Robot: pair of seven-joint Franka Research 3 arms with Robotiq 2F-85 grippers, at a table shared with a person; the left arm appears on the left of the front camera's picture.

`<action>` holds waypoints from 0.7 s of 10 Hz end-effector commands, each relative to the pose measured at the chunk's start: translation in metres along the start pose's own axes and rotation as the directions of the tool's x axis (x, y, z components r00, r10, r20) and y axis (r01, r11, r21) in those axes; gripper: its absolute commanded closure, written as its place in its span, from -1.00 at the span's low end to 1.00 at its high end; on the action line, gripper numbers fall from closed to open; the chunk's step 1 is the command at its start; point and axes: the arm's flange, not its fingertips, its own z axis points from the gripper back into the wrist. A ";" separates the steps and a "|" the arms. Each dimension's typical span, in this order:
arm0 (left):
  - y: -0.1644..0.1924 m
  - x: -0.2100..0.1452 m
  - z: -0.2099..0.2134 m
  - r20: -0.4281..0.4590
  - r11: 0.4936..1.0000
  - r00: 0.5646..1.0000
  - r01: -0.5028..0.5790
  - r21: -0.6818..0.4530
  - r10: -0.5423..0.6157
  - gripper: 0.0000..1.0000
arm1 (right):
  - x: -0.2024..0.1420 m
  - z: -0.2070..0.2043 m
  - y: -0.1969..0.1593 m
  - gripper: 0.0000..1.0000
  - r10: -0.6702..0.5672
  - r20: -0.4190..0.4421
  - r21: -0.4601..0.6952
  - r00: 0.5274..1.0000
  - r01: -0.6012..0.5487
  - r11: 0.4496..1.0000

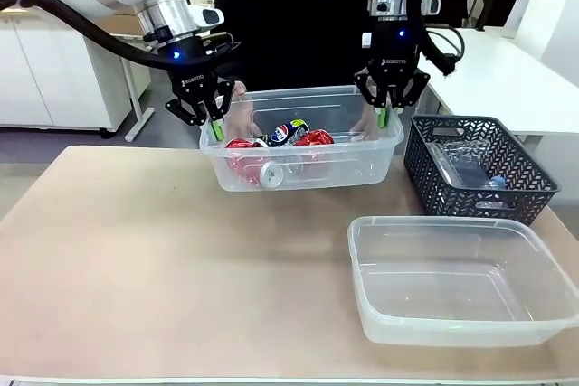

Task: Sort the waste into each basket.
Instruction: Release the Organizing box you were holding.

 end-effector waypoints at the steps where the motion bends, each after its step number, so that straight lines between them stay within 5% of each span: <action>1: -0.012 -0.036 0.014 0.114 0.997 0.993 -0.008 0.073 0.000 -0.27 | -0.045 -0.006 -0.007 -0.91 -0.009 0.262 0.010 0.965 0.006 1.000; 2: -0.011 -0.050 0.021 0.147 0.998 0.989 0.014 0.064 -0.024 -1.00 | -0.052 -0.006 -0.013 -1.00 -0.018 0.301 0.028 0.954 0.010 1.000; 4: -0.004 -0.075 0.032 0.217 0.999 0.976 0.026 0.046 -0.035 -1.00 | -0.057 -0.007 -0.020 -1.00 -0.023 0.330 0.049 0.944 0.007 0.999; 5: 0.000 -0.083 0.036 0.247 0.999 0.968 0.024 0.036 -0.033 -0.72 | -0.060 -0.006 -0.021 -0.91 -0.012 0.347 0.060 0.938 -0.009 0.998; 7: 0.006 -0.086 0.039 0.269 0.999 0.962 0.033 0.022 -0.037 -1.00 | -0.068 -0.004 -0.023 -1.00 0.015 0.377 0.092 0.926 -0.054 0.994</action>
